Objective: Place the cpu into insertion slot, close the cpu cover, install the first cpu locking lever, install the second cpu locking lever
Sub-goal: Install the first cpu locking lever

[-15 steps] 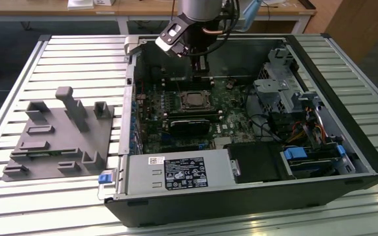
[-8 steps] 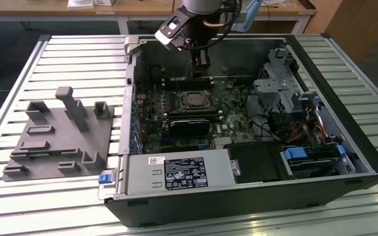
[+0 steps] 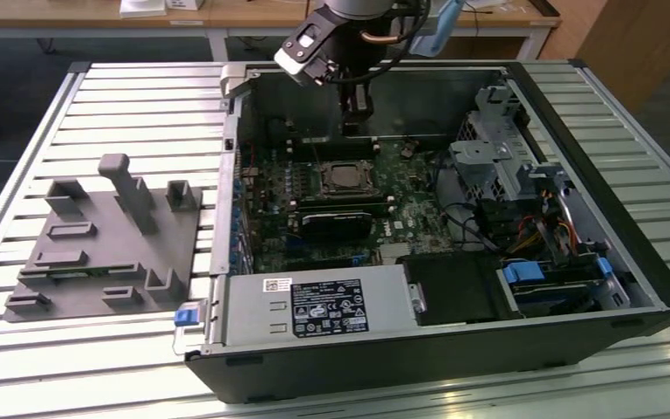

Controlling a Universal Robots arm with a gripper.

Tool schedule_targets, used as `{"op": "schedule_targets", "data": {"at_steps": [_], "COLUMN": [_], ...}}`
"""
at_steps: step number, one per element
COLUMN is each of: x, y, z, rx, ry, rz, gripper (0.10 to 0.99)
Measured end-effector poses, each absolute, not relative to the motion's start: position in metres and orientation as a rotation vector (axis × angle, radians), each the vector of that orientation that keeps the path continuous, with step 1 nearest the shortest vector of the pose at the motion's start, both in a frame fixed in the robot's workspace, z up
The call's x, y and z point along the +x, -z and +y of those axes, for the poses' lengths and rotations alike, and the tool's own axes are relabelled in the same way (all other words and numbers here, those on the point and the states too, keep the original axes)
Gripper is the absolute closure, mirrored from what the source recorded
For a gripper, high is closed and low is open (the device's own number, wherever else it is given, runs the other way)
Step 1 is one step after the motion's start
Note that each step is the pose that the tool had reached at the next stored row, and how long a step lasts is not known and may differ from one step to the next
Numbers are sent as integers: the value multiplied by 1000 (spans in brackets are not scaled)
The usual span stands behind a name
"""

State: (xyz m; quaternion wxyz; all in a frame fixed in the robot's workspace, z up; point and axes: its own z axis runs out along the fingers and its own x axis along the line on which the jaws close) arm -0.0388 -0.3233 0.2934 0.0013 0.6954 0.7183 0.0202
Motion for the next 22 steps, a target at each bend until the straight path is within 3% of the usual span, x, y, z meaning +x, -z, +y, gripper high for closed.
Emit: {"op": "schedule_targets", "data": {"at_steps": [22], "x": [-39], "y": [-294], "z": [-323], "rx": [1756], "ry": [-63], "rz": [2610], "gripper": [980]}}
